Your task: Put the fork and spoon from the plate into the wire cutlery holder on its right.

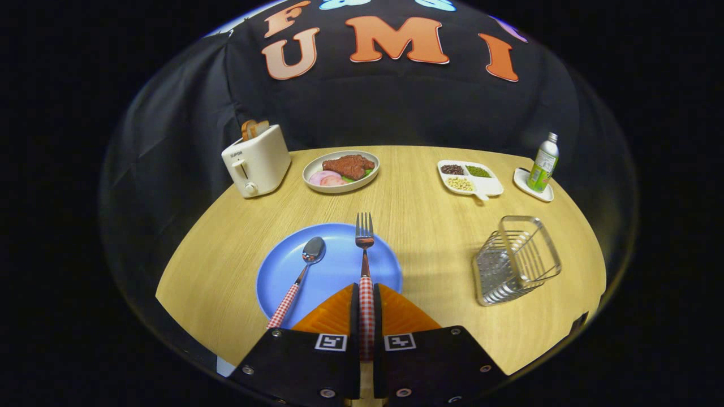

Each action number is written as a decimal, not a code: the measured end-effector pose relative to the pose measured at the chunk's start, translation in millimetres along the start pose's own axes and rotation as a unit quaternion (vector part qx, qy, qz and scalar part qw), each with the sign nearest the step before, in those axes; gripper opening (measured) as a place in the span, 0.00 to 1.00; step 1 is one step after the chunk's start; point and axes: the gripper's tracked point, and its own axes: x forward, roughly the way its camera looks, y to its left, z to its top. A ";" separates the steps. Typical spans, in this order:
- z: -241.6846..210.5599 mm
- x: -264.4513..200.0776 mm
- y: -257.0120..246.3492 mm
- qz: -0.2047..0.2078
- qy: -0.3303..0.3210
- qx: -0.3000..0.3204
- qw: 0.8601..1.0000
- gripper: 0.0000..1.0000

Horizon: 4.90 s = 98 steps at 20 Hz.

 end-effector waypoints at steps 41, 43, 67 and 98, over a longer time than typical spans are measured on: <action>-6.5 -8.6 -171.8 -0.056 0.362 -0.039 0.929 0.14; -0.9 -10.8 -167.8 -0.052 0.352 -0.037 0.934 0.15; 19.3 10.0 33.7 -0.043 -0.025 0.031 0.998 0.99; -36.3 52.6 98.6 -0.014 0.031 0.005 0.999 0.07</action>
